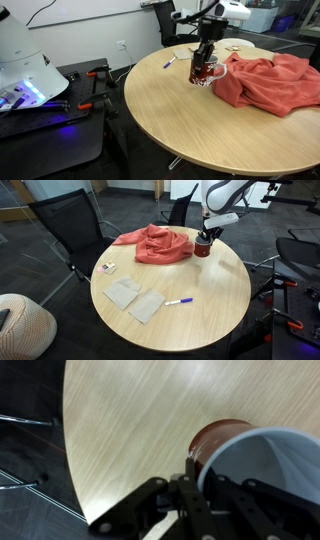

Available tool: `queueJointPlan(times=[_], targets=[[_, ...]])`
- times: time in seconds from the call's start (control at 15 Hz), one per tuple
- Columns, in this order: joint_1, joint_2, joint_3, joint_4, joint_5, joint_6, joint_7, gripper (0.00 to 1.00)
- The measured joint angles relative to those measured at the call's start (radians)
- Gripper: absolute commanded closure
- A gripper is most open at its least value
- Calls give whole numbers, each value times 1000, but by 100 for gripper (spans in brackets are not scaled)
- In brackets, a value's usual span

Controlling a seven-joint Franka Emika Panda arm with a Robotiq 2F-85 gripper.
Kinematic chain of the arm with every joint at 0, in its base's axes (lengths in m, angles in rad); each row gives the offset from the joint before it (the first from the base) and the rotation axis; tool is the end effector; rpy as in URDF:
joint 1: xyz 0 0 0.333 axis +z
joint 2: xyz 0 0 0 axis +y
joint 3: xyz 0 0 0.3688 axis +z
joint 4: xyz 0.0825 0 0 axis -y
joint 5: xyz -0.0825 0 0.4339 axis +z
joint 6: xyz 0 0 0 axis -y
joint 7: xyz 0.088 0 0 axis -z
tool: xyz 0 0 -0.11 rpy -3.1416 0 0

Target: Move the mug to the right

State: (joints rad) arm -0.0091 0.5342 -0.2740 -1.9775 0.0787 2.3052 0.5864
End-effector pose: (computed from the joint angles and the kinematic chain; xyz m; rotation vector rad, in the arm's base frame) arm 0.6232 -0.1751 0.1925 2.7133 -1.3177 -0.2549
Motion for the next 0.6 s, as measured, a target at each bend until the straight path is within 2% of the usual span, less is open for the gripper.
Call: queueJointPlan(times=[0.27,0.6], targets=[[-55,-4,-8,30,-34,-93,-11,98],[-86,31,-8,70,-36,-113,-11,98]])
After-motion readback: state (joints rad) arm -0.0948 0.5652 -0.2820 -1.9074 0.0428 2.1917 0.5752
